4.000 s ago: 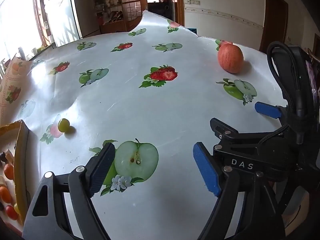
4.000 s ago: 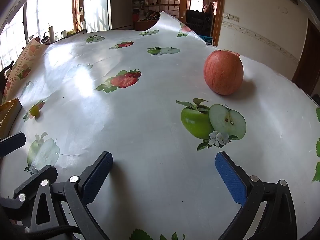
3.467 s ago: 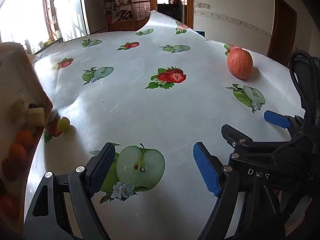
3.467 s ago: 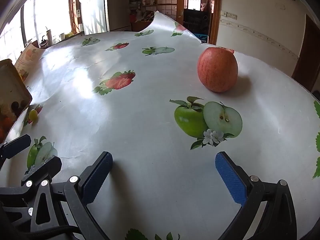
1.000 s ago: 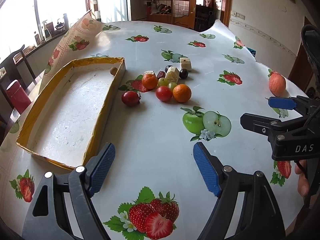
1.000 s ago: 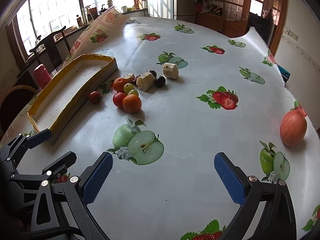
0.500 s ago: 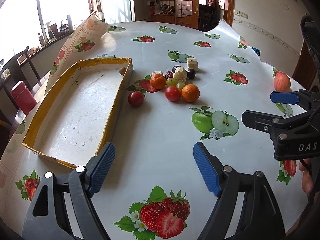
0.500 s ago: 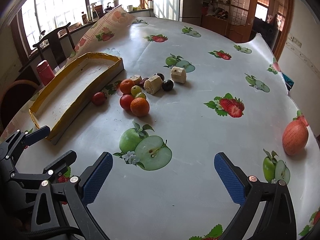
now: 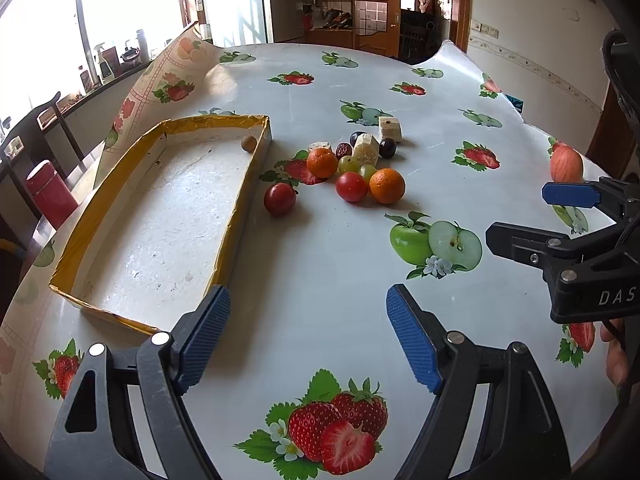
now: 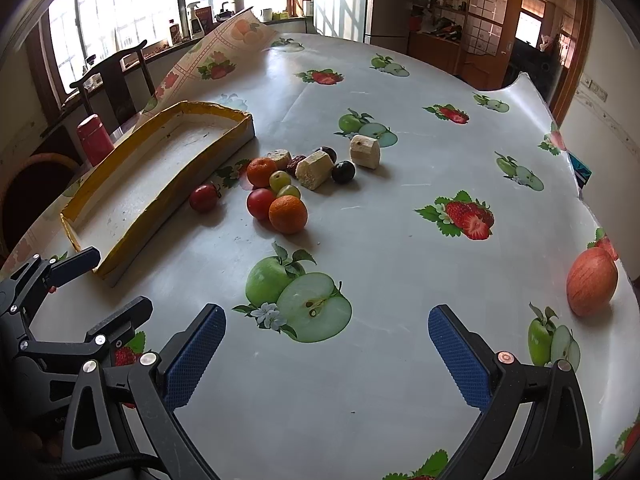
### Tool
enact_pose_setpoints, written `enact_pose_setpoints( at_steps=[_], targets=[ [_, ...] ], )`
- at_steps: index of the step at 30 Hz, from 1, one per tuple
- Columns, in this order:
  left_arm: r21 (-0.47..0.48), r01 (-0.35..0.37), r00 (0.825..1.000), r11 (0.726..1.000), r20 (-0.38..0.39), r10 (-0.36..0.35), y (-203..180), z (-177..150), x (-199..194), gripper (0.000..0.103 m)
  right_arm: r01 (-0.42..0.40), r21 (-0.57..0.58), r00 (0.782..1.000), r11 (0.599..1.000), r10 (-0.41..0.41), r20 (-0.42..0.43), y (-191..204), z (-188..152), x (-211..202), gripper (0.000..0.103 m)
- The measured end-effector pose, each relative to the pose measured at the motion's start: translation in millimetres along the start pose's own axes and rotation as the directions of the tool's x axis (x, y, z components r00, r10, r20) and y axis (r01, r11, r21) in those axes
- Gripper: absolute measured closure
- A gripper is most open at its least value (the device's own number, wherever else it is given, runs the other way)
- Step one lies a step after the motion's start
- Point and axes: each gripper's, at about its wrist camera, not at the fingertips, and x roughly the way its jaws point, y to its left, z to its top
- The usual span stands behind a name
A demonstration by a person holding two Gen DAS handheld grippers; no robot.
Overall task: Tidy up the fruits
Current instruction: 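Move both tools toward the fruit pile beside the yellow tray, then grasp the orange with the right tool while the left tool grasps a red cherry tomato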
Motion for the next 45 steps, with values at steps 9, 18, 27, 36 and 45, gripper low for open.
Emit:
enact_pose_setpoints(
  at_steps=[9,18,27,36,45],
  targets=[
    [0.001,0.008,1.0,1.0,-0.005,-0.008,-0.1,0.1,1.3,0.022,0.0,-0.006,1.0,1.0,0.0,0.0,1.4,0.7,0.2,0.002],
    [-0.023,0.059,0.997,0.998,-0.038,-0.06,9.5,11.3,23.1,0.022,-0.035,-0.036,0.999,0.999,0.035,-0.013,3.6,6.7,14.9,0.009],
    [-0.065,0.038,0.994,0.997,-0.101,-0.044,22.2,44.0,77.5,0.024,-0.133,-0.052,0.989,0.99,0.13,-0.072,12.2,34.3,67.6,0.037],
    [-0.005,-0.004,0.995,1.0,-0.096,0.004,24.2,65.1,100.3,0.025,-0.173,-0.031,0.981,0.984,0.169,-0.1,6.9,53.6,107.4,0.048],
    [0.07,-0.026,0.991,0.997,-0.127,0.035,18.0,64.5,124.5,0.075,-0.202,-0.032,0.977,0.979,0.198,-0.082,7.4,59.9,120.1,0.068]
  ],
)
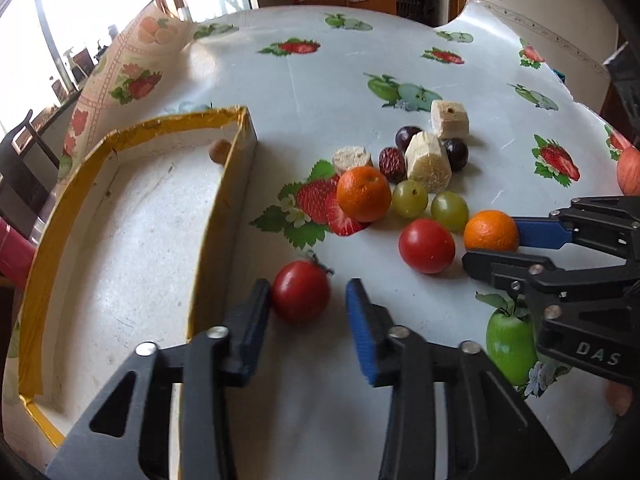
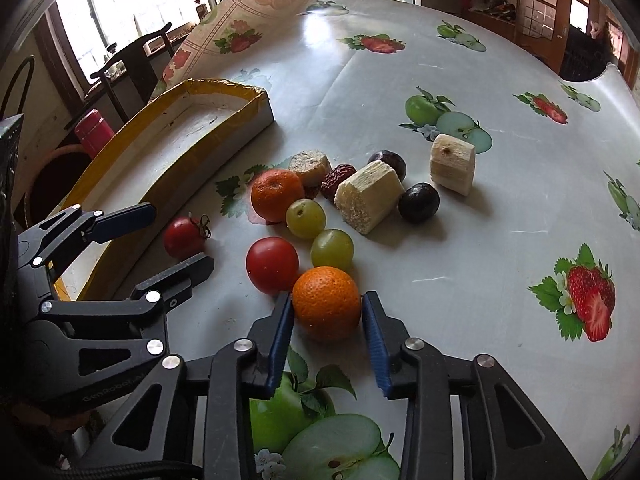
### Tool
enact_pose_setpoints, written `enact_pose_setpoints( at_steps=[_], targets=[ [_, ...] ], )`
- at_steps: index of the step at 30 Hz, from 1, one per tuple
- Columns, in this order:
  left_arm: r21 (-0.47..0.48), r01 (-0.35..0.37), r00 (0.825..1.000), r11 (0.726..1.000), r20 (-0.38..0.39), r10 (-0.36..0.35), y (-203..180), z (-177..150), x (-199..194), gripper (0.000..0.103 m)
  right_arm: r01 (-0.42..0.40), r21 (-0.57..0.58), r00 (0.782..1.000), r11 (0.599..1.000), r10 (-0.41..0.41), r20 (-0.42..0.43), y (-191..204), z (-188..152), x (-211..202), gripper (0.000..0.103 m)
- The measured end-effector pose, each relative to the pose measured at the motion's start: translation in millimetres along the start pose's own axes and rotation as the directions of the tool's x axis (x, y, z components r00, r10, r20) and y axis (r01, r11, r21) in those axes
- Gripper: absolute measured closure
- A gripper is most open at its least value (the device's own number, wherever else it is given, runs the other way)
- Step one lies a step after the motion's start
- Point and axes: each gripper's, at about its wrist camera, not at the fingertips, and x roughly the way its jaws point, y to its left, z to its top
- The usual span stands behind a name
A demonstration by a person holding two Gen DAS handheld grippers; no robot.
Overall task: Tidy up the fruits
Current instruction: 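Grasp the orange with the right tool while the left tool grasps a red cherry tomato, then carry the orange and the cherry tomato over the yellow tray with both tools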
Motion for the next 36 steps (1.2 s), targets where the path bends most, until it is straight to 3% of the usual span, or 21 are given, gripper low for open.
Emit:
enact_pose_setpoints(
  at_steps=[8,17,28,36],
  targets=[
    [-0.044,0.088,0.995,0.995,0.04,-0.086,1.8,-13.4,-21.7,0.076,-0.046,0.079,0.999,0.996,0.044,0.029,-12.7,-17.3,-21.5,0.069],
    [-0.08,0.141,0.987,0.987,0.09,-0.134,-0.5,-33.2,-62.5,0.076,-0.063,0.103,0.996,0.993,0.056,0.07,-10.8,-38.7,-53.9,0.069],
    [-0.1,0.17,0.979,0.98,0.133,-0.157,13.2,-49.5,-94.3,0.076,-0.072,0.096,0.994,0.993,0.064,0.089,4.2,-54.5,-73.3,0.069],
    [-0.135,0.147,0.98,0.98,0.157,-0.125,43.1,-61.2,-108.9,0.076,-0.097,0.049,0.99,0.994,0.091,0.103,33.4,-49.8,-82.1,0.069]
  ],
)
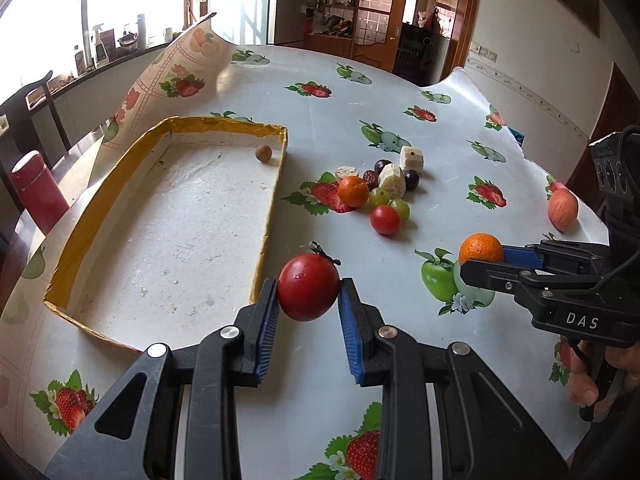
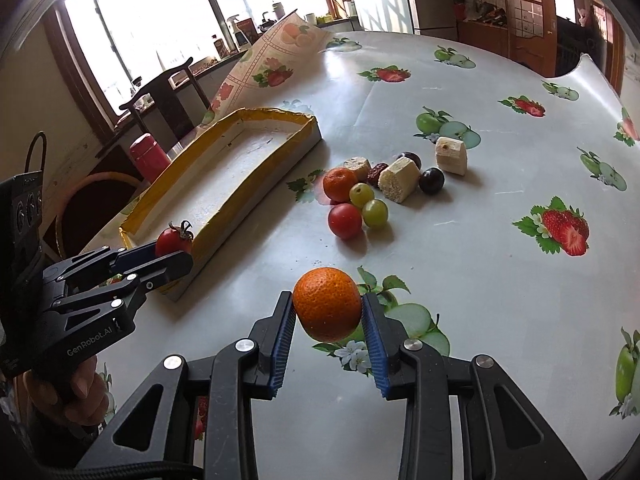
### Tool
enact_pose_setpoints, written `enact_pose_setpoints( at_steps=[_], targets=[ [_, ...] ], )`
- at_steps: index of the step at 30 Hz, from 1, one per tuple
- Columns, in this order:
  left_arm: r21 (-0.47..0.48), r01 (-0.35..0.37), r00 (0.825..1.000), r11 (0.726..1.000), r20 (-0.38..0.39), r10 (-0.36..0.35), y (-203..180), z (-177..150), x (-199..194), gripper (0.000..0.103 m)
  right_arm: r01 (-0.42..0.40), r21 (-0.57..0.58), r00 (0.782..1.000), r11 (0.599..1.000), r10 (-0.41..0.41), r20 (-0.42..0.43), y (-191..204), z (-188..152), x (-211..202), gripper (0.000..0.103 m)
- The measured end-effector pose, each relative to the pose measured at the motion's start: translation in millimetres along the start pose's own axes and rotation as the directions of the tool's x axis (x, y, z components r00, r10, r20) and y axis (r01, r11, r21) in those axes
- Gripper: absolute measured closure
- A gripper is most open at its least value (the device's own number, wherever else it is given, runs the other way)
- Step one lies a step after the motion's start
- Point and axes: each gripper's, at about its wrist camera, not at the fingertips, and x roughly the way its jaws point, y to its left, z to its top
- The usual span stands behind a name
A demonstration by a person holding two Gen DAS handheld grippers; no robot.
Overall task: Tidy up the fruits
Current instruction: 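Carry the orange and the cherry tomato over the yellow tray with both tools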
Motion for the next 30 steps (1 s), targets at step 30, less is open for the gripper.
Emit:
enact_pose_setpoints(
  at_steps=[30],
  targets=[
    [-0.157,-0.098,0.994,0.983,0.032,0.104,103.5,-1.8,-18.5,0.076,-0.127,-0.157,0.992,0.979,0.124,-0.032,115.4,39.2,41.8,0.069]
  ],
)
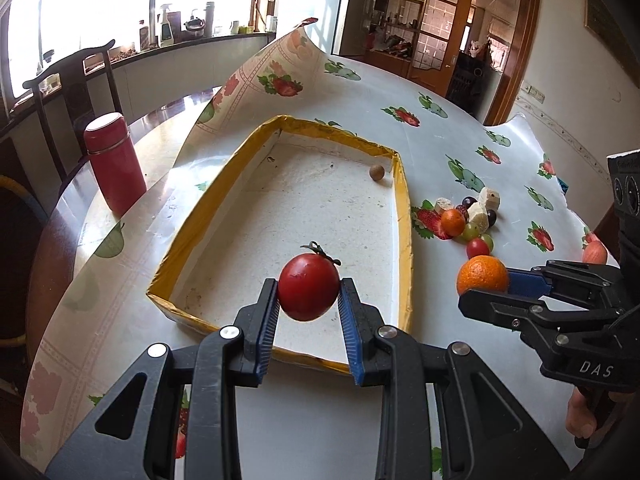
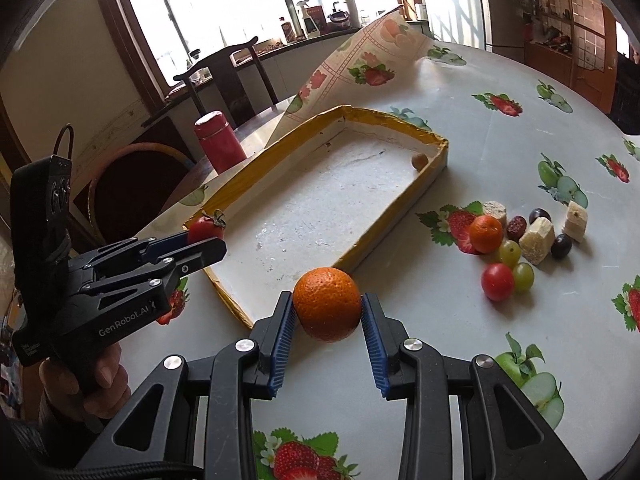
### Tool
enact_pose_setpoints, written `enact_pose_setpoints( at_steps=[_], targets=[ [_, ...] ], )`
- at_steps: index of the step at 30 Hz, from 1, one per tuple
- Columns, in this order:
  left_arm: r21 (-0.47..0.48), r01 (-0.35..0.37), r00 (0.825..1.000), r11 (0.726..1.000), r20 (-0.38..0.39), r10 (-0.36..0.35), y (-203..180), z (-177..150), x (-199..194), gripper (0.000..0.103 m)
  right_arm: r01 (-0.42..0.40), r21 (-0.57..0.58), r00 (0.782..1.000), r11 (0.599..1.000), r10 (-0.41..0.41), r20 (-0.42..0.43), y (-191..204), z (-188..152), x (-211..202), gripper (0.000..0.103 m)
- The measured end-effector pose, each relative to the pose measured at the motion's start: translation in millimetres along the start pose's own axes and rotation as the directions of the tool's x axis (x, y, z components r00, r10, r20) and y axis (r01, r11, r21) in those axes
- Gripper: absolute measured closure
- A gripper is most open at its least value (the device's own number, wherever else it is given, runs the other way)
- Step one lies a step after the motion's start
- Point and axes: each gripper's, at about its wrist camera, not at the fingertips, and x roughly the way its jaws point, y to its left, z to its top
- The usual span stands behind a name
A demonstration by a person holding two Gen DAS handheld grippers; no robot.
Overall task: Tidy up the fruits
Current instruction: 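Carry the orange and the cherry tomato over the yellow tray with both tools, then open both tools to drop the orange and tomato into the tray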
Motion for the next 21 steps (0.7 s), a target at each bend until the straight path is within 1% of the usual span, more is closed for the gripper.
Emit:
enact_pose_setpoints(
  at_steps=[3,5,9,12,14,16,17,19,21],
  targets=[
    [-0.013,-0.023,1.0,1.0,-0.012,0.023,12.3,9.0,10.8,0.076,-0.018,-0.039,1.0,0.999,0.018,-0.008,18.5,12.8,17.1,0.069],
    [-0.024,-0.034,0.999,0.999,-0.026,0.033,21.5,14.7,20.1,0.076,-0.045,-0.059,0.999,0.997,0.044,-0.024,29.8,21.2,33.6,0.069],
    [-0.028,-0.037,0.998,0.999,-0.06,0.035,31.5,23.9,40.7,0.076,-0.052,-0.097,0.995,0.994,0.043,-0.095,47.7,33.9,78.1,0.069],
    [-0.016,-0.037,0.996,0.999,-0.088,0.035,31.5,23.6,53.2,0.075,-0.068,-0.114,0.985,0.991,0.049,-0.163,54.7,36.6,107.8,0.069],
    [-0.01,-0.035,0.993,0.999,-0.111,0.034,30.4,19.2,58.5,0.075,-0.081,-0.137,0.976,0.987,0.051,-0.21,58.5,32.1,119.6,0.069],
    [-0.003,-0.03,0.991,1.0,-0.131,0.029,29.2,11.4,59.5,0.076,-0.116,-0.154,0.965,0.981,0.075,-0.25,60.8,21.9,123.3,0.069],
    [0.0,-0.028,0.989,1.0,-0.144,0.028,29.1,6.5,58.7,0.076,-0.125,-0.159,0.964,0.979,0.082,-0.254,60.6,17.2,121.1,0.069],
    [-0.003,-0.02,0.984,1.0,-0.175,0.02,29.8,-6.3,54.3,0.076,-0.178,-0.158,0.952,0.971,0.129,-0.278,59.8,7.6,113.2,0.069],
    [0.005,-0.013,0.981,1.0,-0.192,0.014,29.2,-22.2,44.6,0.076,-0.226,-0.186,0.938,0.956,0.163,-0.306,62.5,-5.7,101.9,0.069]
  ],
)
